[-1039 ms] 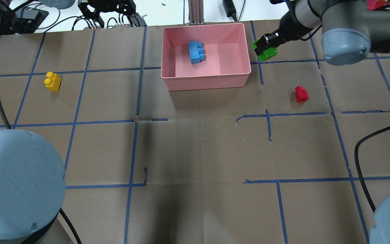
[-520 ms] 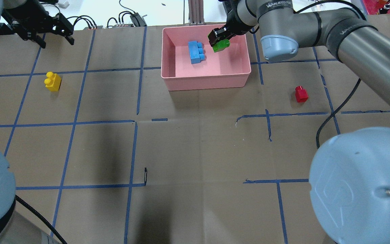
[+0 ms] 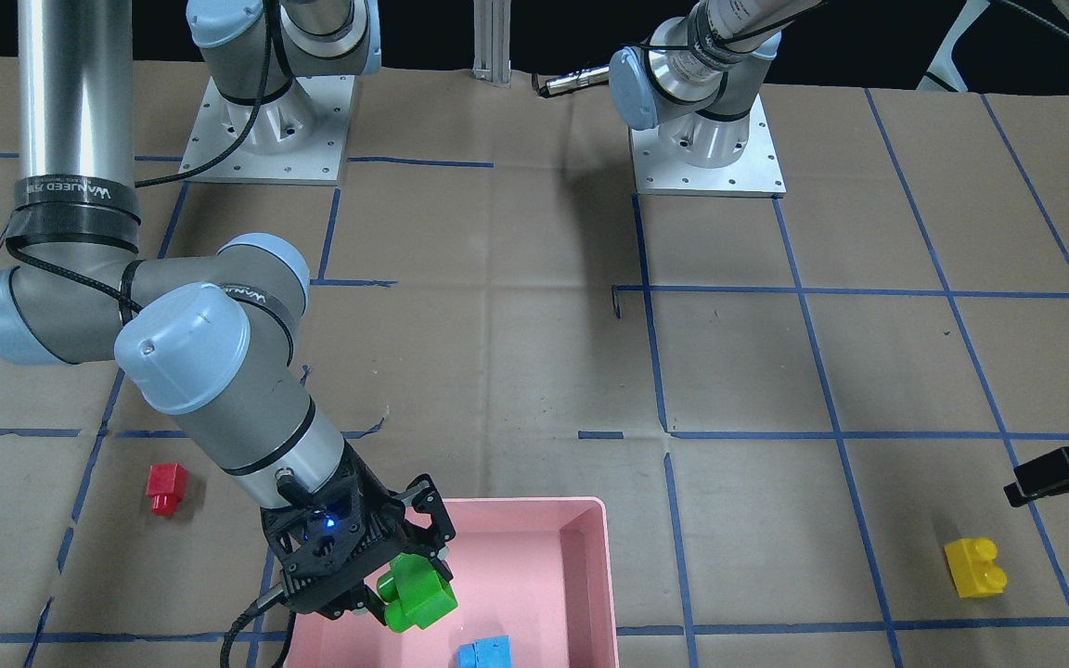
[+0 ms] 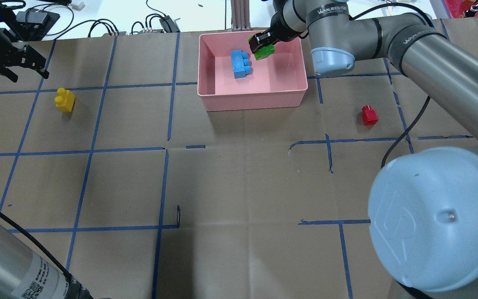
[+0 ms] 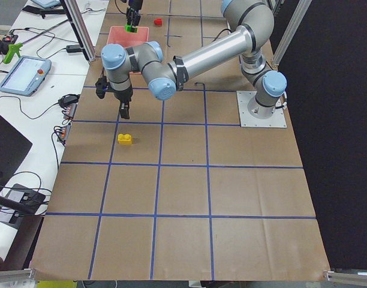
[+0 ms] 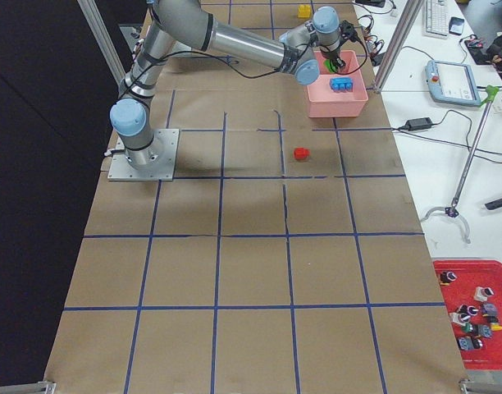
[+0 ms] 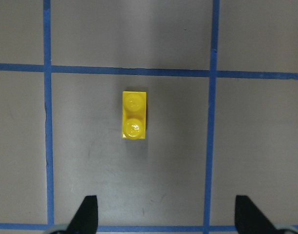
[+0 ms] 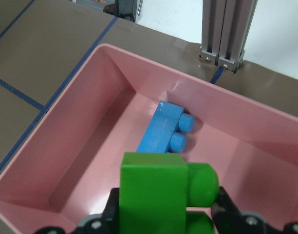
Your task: Put all blocks into box
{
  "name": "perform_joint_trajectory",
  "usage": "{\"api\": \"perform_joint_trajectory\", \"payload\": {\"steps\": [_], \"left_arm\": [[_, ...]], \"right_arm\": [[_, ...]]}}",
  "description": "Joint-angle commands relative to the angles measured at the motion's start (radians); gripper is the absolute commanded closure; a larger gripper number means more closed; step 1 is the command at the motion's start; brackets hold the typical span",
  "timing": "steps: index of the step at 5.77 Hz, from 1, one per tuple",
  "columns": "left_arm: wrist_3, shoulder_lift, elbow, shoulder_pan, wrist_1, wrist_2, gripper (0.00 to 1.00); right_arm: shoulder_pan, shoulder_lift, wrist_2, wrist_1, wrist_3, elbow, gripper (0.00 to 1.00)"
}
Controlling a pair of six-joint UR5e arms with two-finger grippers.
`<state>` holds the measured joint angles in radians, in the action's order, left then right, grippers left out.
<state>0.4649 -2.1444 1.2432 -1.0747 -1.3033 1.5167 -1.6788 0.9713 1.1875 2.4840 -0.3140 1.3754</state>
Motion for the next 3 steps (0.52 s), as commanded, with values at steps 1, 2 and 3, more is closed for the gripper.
{"api": "perform_joint_trajectory", "payload": {"steps": [1, 2, 3], "left_arm": [[-0.002, -0.116, 0.006, 0.002, 0.120, -0.004, 0.00], [-0.005, -0.165, 0.012, -0.002, 0.172, -0.007, 0.00], [-0.005, -0.214, 0.004, -0.002, 0.227, -0.007, 0.00]], "right_arm": [[-0.001, -0.014, -0.008, 0.102, 0.003, -0.001, 0.00], [-0.001, -0.014, -0.006, 0.104, 0.003, -0.001, 0.00], [0.001, -0.010, -0.003, 0.102, 0.003, 0.001, 0.00]]}}
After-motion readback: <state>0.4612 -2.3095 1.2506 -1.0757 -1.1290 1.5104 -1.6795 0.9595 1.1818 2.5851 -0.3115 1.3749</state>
